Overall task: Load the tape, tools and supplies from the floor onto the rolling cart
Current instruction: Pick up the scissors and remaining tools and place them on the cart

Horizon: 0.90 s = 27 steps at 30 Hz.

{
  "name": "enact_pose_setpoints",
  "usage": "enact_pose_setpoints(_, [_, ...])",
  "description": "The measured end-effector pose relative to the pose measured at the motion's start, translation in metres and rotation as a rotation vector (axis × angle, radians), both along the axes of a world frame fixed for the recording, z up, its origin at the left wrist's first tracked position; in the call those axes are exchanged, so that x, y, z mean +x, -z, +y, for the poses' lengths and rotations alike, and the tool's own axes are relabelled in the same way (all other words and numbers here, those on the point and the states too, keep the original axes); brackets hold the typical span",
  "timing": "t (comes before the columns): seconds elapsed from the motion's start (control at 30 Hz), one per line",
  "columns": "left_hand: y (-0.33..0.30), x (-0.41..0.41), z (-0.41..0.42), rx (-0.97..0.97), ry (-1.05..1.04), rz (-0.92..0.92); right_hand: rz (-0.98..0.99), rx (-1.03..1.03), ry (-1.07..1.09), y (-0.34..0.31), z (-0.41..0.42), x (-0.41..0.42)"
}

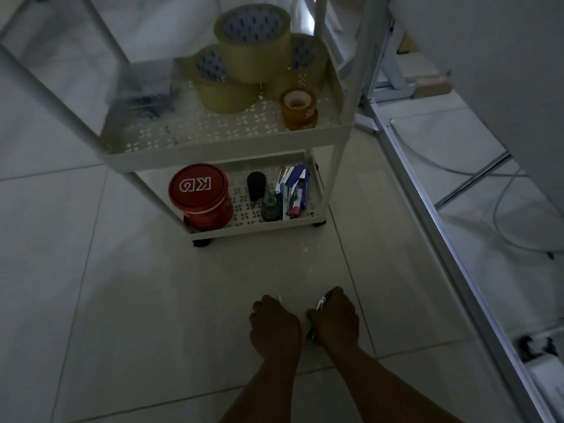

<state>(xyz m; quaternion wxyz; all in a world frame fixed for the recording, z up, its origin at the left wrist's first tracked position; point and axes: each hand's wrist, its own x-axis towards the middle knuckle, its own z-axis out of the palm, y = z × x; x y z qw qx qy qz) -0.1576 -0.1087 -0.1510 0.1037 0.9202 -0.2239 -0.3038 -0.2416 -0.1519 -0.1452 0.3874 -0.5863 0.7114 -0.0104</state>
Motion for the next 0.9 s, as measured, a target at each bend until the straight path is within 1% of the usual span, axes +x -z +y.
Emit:
enact_pose_setpoints(0.1, [0.006, -0.001, 0.008, -0.097, 0.085, -0.139, 0.012, 0.004, -0.039, 0.000, -0.001, -0.001])
enact_pose_setpoints(0.17, [0.006, -0.002, 0.009, -0.024, 0.150, -0.091, -0.015, 0.019, -0.028, 0.000, -0.002, 0.000])
enact_pose_setpoints(0.2, [0.004, -0.002, 0.009, 0.001, 0.168, -0.103, -0.024, 0.022, -0.031, 0.000, -0.002, 0.000])
enact_pose_setpoints(0.3, [-0.001, 0.001, 0.007, -0.052, 0.242, -0.147, -0.050, 0.015, -0.053, 0.001, -0.002, 0.002])
enact_pose_setpoints(0.37, [0.002, 0.002, 0.009, -0.054, 0.228, -0.182, -0.058, 0.006, -0.066, 0.000, -0.003, 0.004])
enact_pose_setpoints(0.4, [0.002, 0.002, 0.009, -0.045, 0.209, -0.167, -0.071, 0.004, -0.059, 0.001, -0.003, 0.004])
enact_pose_setpoints(0.5, [0.001, 0.005, 0.003, -0.215, 0.140, -0.091, -0.107, 0.007, -0.039, -0.001, -0.009, 0.008])
enact_pose_setpoints(0.63, [-0.007, 0.013, -0.016, -0.299, 0.132, 0.057, -0.140, -0.012, -0.032, -0.006, -0.020, 0.016])
enact_pose_setpoints(0.9, [-0.038, 0.040, -0.061, -0.523, 0.134, 0.171, -0.276, -0.150, 0.086, -0.045, -0.070, 0.042])
